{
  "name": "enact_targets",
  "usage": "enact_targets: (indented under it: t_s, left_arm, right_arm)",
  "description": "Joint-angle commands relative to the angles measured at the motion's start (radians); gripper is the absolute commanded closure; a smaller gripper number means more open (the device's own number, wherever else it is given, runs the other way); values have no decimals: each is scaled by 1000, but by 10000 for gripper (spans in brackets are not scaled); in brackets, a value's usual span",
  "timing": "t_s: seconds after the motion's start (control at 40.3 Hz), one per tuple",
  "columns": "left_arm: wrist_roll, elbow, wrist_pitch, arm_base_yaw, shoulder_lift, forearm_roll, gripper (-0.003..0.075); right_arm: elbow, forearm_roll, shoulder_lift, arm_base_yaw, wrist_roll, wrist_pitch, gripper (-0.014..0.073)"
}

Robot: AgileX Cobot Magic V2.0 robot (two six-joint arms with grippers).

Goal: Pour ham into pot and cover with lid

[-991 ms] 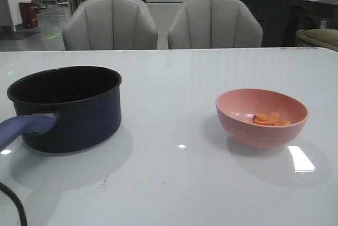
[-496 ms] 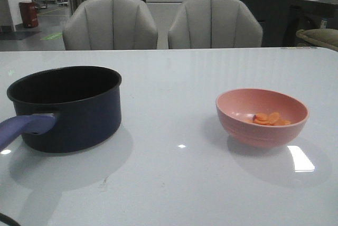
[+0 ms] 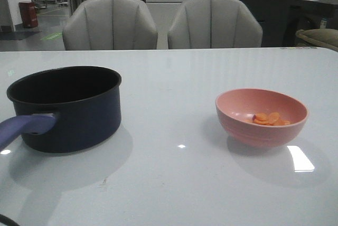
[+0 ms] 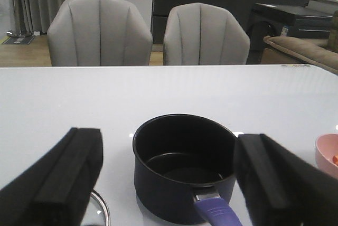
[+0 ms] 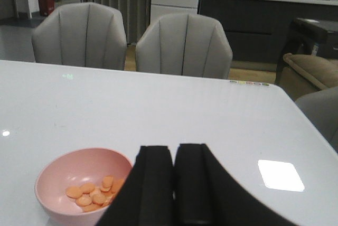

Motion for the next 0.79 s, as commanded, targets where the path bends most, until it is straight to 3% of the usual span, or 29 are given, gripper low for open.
enact_targets:
  t_s: [0.0,0.248,0.545,0.768]
  left_arm:
    - [-2,-28,-85,-8,9,-12,155]
    - [-2,-28,-83,-8,9,-12,155]
    - [-2,-28,-81,-8,9,-12,155]
    - [-2,-28,-81,-8,9,-12,155]
  right_arm:
    - [-55,-1,62,-1,1,-44,456]
    - [-56,30,137,-1,1,-40,445]
    - [-165,85,517,-1,1,-31,123]
    - [-313,283,864,-1,1,-27,120]
